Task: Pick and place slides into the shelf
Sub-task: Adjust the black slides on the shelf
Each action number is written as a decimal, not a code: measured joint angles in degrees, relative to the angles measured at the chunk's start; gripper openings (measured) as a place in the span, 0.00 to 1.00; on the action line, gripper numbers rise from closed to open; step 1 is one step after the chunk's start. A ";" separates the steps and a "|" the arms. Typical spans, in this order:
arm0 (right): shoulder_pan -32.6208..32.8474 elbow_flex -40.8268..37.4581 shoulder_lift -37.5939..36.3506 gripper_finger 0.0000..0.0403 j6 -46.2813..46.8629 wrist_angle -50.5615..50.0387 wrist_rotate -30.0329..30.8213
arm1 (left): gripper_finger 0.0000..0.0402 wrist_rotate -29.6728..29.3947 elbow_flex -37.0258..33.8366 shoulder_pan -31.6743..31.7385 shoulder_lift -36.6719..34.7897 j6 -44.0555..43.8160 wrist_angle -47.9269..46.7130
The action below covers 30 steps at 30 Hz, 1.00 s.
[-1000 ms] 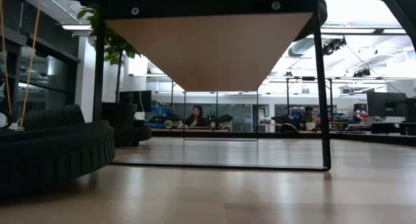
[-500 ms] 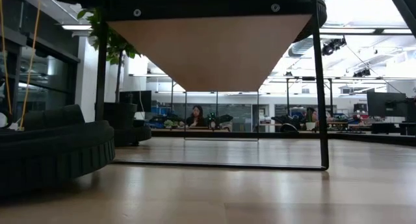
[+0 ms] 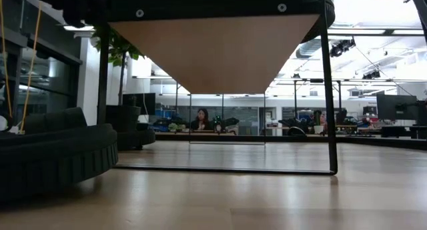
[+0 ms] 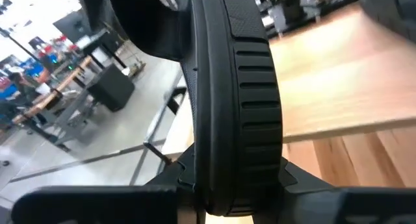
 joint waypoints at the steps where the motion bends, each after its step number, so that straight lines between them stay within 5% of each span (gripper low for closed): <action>1: 0.08 1.04 0.00 0.57 0.55 -0.66 0.04 | 0.16 -0.14 0.00 0.00 0.08 -0.06 -0.92; 13: 0.40 6.06 0.04 0.57 8.16 -13.70 1.64 | 0.16 -3.04 0.00 -0.64 4.83 3.66 -3.20; 22: 0.68 5.99 0.11 0.57 6.85 -14.20 0.22 | 0.17 -21.52 0.00 -11.02 10.25 9.43 -0.61; 30: 0.70 5.93 0.11 0.57 6.53 -14.19 -1.18 | 0.18 -25.02 0.00 -17.55 12.61 15.22 3.78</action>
